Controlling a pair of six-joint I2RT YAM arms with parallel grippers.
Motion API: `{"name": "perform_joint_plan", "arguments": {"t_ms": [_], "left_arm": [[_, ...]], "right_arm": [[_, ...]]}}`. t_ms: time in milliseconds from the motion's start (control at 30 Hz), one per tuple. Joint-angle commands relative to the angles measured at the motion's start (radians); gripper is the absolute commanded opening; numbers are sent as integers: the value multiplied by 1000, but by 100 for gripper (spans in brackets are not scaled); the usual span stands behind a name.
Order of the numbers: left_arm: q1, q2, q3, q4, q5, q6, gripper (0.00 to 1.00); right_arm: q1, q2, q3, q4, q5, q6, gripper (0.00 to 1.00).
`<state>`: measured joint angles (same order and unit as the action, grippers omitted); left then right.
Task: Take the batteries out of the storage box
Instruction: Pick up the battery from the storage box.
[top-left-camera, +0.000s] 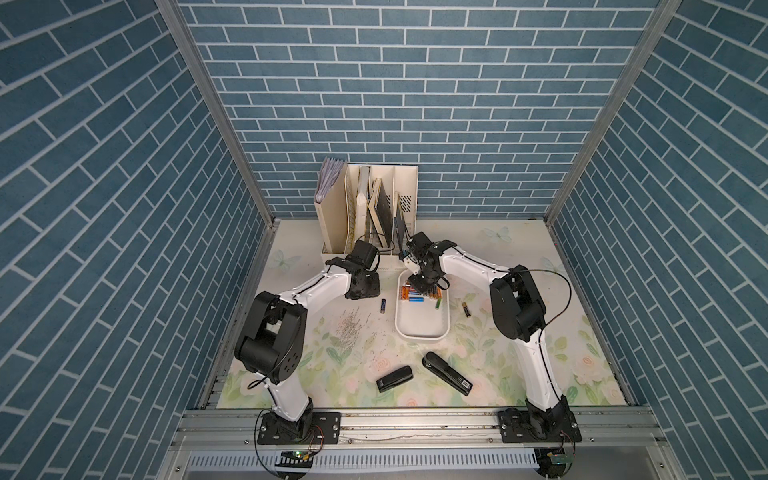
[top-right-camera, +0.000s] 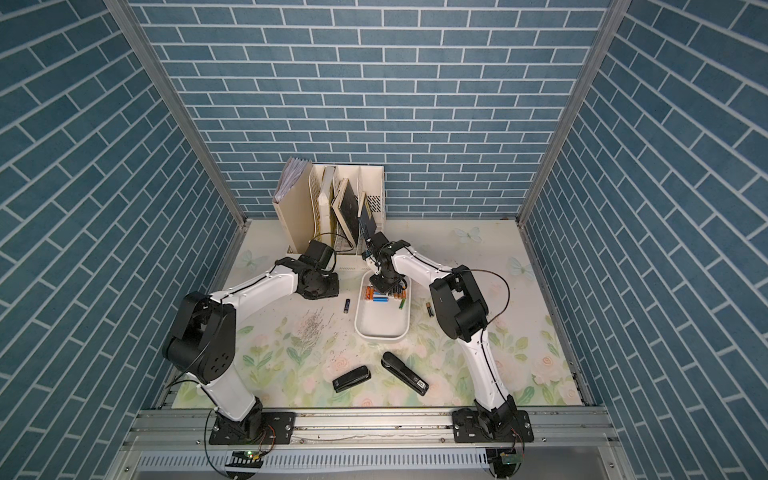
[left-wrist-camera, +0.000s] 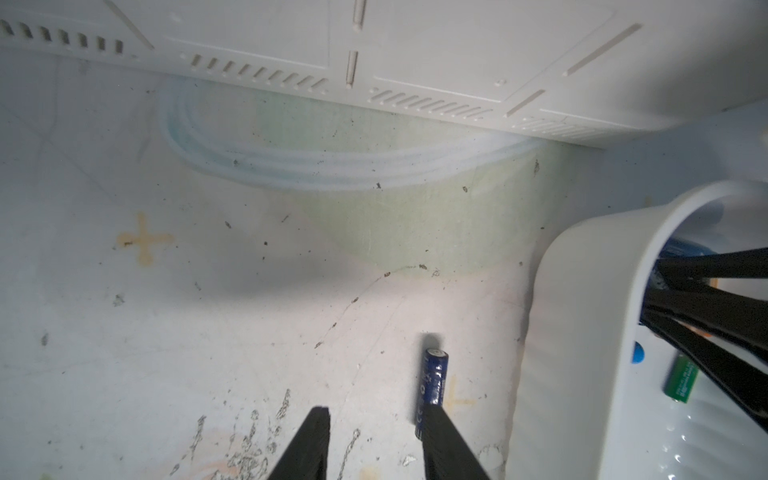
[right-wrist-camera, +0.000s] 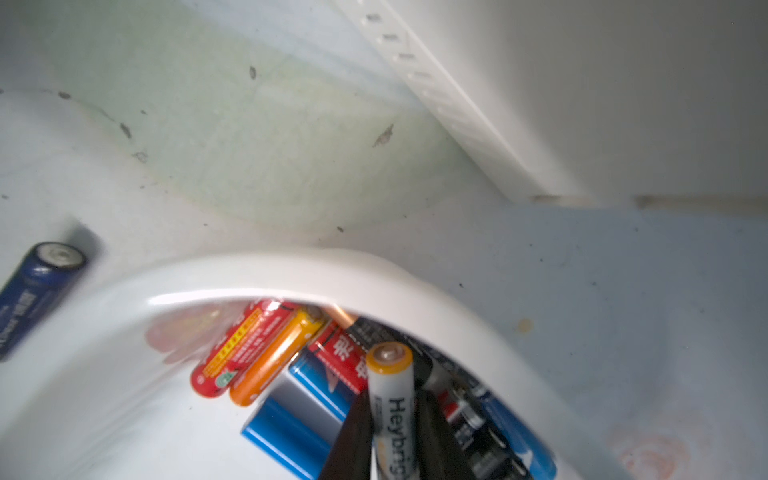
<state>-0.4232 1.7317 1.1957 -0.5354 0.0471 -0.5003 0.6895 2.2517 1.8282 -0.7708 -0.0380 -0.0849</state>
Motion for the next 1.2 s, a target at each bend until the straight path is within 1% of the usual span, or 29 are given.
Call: {"name": "perform_joint_plan", "arguments": {"t_ms": [0, 267, 300, 667, 933, 1167], "left_arm": [[8, -27, -9, -20, 4, 12, 43], [8, -32, -7, -18, 7, 12, 43], [6, -31, -6, -18, 7, 11, 43], [7, -28, 4, -14, 17, 13, 43], [5, -24, 9, -9, 23, 16, 43], [3, -10, 25, -8, 30, 18, 43]], "right_arm": [[5, -31, -3, -28, 11, 14, 20], [6, -51, -10, -31, 9, 44, 19], [5, -80, -12, -32, 8, 49, 19], [-2, -150, -45, -38, -2, 123, 19], [-25, -244, -119, -36, 19, 160, 20], [-72, -365, -246, -19, 36, 185, 19]]}}
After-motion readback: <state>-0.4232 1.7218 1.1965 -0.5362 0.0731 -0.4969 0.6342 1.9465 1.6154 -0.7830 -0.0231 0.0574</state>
